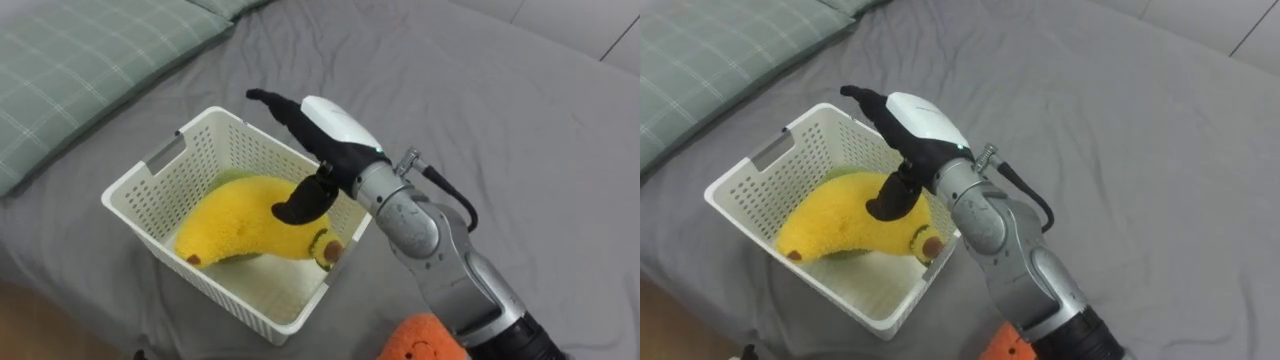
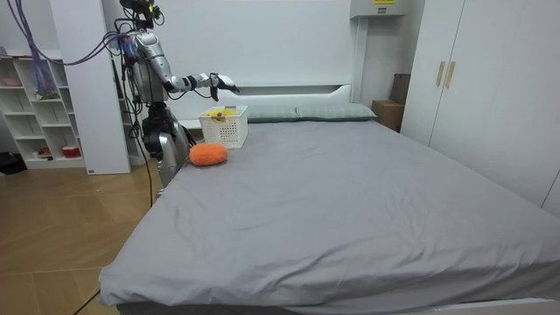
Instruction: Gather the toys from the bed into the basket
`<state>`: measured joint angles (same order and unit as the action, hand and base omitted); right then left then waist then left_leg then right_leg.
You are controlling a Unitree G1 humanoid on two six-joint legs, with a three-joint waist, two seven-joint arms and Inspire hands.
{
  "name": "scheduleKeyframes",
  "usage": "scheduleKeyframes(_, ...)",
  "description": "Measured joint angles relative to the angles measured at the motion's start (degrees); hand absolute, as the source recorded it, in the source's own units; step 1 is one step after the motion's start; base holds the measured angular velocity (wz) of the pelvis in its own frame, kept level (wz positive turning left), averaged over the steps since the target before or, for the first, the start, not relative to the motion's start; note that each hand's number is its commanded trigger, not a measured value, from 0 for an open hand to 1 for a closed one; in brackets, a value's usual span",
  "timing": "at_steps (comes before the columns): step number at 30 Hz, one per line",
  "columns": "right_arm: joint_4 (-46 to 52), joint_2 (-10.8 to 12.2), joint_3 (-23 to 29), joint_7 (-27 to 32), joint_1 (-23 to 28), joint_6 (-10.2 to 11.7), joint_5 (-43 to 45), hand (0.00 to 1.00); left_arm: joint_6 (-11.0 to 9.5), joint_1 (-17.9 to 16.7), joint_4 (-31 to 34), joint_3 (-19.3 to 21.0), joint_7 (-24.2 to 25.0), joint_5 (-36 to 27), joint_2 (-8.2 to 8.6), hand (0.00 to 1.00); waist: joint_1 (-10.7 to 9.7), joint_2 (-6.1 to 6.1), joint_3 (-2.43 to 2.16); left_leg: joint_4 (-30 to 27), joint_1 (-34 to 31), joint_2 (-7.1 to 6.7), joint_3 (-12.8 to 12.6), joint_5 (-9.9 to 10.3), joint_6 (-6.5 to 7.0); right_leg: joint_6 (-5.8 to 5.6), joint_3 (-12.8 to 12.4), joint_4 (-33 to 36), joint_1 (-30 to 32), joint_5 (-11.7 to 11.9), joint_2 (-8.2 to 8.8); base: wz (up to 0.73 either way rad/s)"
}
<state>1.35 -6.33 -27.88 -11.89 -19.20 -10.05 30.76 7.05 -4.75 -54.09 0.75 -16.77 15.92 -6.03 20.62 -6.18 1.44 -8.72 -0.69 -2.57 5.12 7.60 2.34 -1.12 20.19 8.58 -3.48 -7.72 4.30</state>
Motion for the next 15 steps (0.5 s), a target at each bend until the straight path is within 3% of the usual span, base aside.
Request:
scheduleKeyframes(2,0.0,0.0,0.4,0.0,0.0,0.0,-0.1,0.0,0.0,0.0,0.0,0.2,0.0,0.0,0.02,0.0,-0.1,0.28,0.14,0.0,0.2,-0.02,0.1,0.0,0.01,-0.01,-0.1,0.0,-0.4,0.0,0.03,0.0)
scheduleKeyframes(8,0.0,0.1,4.1,0.1,0.0,0.1,-2.3,0.0,0.1,-0.1,0.0,0.4,0.0,0.7,-0.01,0.0,-0.6,0.46,-0.06,-0.1,0.1,-0.05,0.1,0.0,0.01,-0.01,-0.3,0.0,-0.4,0.0,0.02,0.0)
scheduleKeyframes(14,0.0,-1.2,7.9,2.3,0.5,0.1,-7.0,0.0,0.2,-1.0,0.2,1.6,-0.1,2.3,-0.12,0.0,-2.0,0.32,-0.21,0.0,1.1,0.12,-1.4,0.0,0.07,-0.01,-1.6,0.0,-0.4,0.0,-0.02,-0.11)
scheduleKeyframes(15,-0.2,-1.3,8.9,3.1,1.0,0.3,-7.7,0.0,0.2,-1.0,0.2,1.8,0.0,2.2,-0.12,0.0,-3.0,0.26,-0.26,-0.1,1.1,0.13,-1.4,0.0,0.09,-0.01,-1.7,0.0,-0.6,0.0,-0.02,-0.04)
